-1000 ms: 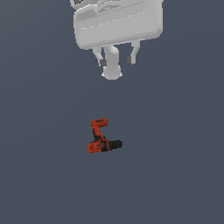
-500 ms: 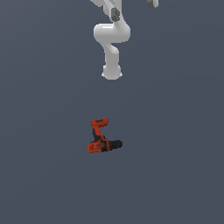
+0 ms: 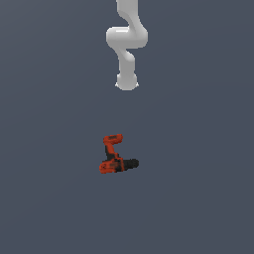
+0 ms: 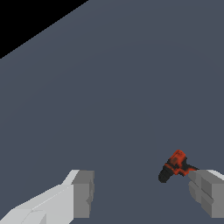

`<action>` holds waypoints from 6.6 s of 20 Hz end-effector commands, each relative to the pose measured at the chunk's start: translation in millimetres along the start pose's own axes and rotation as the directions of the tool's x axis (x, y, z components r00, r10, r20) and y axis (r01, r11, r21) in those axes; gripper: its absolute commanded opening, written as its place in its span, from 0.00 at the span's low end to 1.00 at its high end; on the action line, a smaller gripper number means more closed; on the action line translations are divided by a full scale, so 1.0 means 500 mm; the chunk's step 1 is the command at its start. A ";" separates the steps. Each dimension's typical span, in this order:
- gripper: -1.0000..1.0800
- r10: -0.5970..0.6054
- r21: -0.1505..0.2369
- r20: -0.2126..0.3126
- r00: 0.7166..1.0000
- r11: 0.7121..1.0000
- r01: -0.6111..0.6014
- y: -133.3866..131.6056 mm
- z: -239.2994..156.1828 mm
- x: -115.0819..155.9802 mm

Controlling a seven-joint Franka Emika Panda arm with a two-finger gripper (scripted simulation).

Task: Pick up the object and move it to a goal position.

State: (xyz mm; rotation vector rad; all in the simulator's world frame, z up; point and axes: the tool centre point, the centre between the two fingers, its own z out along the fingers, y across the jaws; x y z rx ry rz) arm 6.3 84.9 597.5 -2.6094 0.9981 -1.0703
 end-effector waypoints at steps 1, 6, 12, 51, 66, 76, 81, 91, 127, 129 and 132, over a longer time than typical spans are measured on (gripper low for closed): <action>0.81 0.020 -0.014 -0.032 0.999 1.000 -0.020 -0.022 -0.003 -0.015; 0.81 0.053 -0.052 -0.085 0.995 0.997 -0.058 -0.058 0.020 -0.053; 0.81 0.089 -0.111 -0.135 0.987 0.988 -0.104 -0.083 0.092 -0.107; 0.81 0.371 -0.608 -0.262 0.891 0.653 -0.451 0.414 0.871 -0.471; 0.81 0.361 -0.615 -0.264 0.894 0.651 -0.445 0.432 0.888 -0.489; 0.00 0.360 -0.616 -0.264 0.895 0.651 -0.444 0.472 0.930 -0.494; 0.00 0.360 -0.616 -0.264 0.895 0.651 -0.444 0.472 0.930 -0.494; 0.00 0.361 -0.614 -0.264 0.894 0.652 -0.445 0.465 0.916 -0.477; 0.00 0.359 -0.616 -0.266 0.895 0.651 -0.444 0.300 0.524 0.045; 0.00 0.359 -0.616 -0.265 0.895 0.651 -0.444 0.297 0.521 0.050; 0.00 0.359 -0.616 -0.265 0.895 0.651 -0.444 0.296 0.519 0.053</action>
